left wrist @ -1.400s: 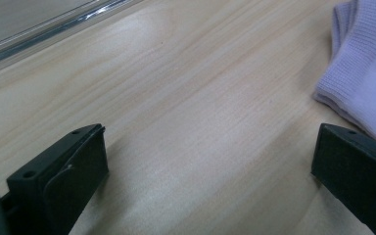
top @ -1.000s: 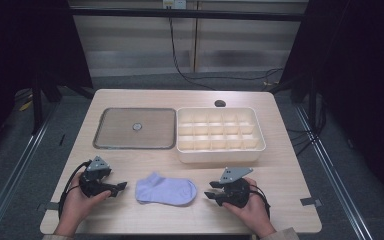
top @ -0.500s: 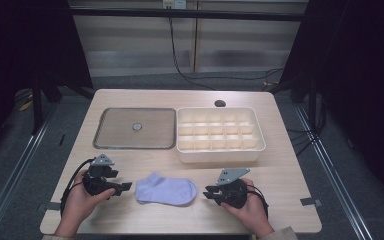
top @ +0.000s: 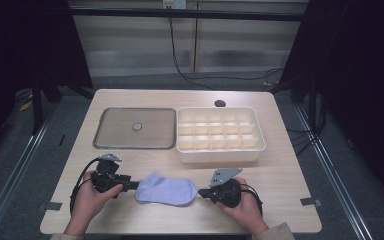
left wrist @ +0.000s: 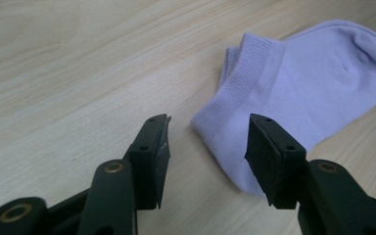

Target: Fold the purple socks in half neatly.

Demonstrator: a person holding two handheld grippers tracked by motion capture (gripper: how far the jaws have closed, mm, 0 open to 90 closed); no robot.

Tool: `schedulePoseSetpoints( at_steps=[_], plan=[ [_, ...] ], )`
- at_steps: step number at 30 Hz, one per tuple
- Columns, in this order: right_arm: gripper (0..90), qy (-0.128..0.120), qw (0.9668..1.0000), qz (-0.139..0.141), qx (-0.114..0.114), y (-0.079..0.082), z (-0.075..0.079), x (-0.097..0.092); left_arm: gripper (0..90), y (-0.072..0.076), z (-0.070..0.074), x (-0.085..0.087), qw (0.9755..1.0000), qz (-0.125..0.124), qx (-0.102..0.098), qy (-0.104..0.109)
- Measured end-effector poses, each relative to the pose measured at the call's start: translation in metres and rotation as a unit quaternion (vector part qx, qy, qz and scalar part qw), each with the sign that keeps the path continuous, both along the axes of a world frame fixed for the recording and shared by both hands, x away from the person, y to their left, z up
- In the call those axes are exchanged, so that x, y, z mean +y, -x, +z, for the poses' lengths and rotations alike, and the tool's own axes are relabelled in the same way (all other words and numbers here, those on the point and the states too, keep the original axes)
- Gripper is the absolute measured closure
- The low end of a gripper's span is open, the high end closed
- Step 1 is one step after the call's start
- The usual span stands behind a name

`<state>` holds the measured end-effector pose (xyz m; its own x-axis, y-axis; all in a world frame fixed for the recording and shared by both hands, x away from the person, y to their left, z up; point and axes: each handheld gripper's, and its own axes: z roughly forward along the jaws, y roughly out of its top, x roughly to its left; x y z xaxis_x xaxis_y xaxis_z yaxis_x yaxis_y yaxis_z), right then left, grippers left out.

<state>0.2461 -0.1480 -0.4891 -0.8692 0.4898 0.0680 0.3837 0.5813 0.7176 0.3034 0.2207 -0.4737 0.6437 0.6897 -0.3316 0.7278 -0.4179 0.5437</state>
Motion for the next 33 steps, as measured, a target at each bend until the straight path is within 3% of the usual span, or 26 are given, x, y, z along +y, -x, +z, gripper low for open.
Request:
schedulePoseSetpoints(
  at_steps=[4,6,9,10,15,23,33],
  plan=[
    [90.0,-0.004,1.0,-0.003,-0.006,0.0,0.003,-0.001,54.4,0.0,-0.001,-0.007,1.0,-0.008,-0.001,-0.003],
    [90.0,-0.015,0.9997,-0.006,-0.016,-0.001,0.012,-0.001,54.7,-0.001,0.0,-0.01,0.9999,-0.011,0.0,-0.004],
    [90.0,-0.031,0.9994,-0.004,-0.013,-0.003,0.015,0.0,54.9,-0.003,-0.002,-0.012,0.9998,-0.016,0.003,-0.009],
    [90.0,-0.016,0.9996,0.004,-0.022,-0.003,0.014,0.006,54.8,-0.004,-0.002,-0.013,0.9998,-0.016,0.004,-0.013],
    [90.0,-0.006,0.9995,0.016,-0.027,-0.002,0.012,0.016,54.8,-0.006,-0.002,-0.013,0.9996,-0.016,0.004,-0.022],
    [90.0,-0.002,0.9999,0.011,-0.01,-0.003,0.004,0.014,56.3,-0.007,-0.007,-0.021,0.9988,-0.024,0.012,-0.041],
    [90.0,0.017,0.9996,0.021,-0.001,-0.003,-0.006,0.018,73.9,0.0,-0.006,-0.031,0.9967,-0.027,-0.008,-0.076]
  ],
)
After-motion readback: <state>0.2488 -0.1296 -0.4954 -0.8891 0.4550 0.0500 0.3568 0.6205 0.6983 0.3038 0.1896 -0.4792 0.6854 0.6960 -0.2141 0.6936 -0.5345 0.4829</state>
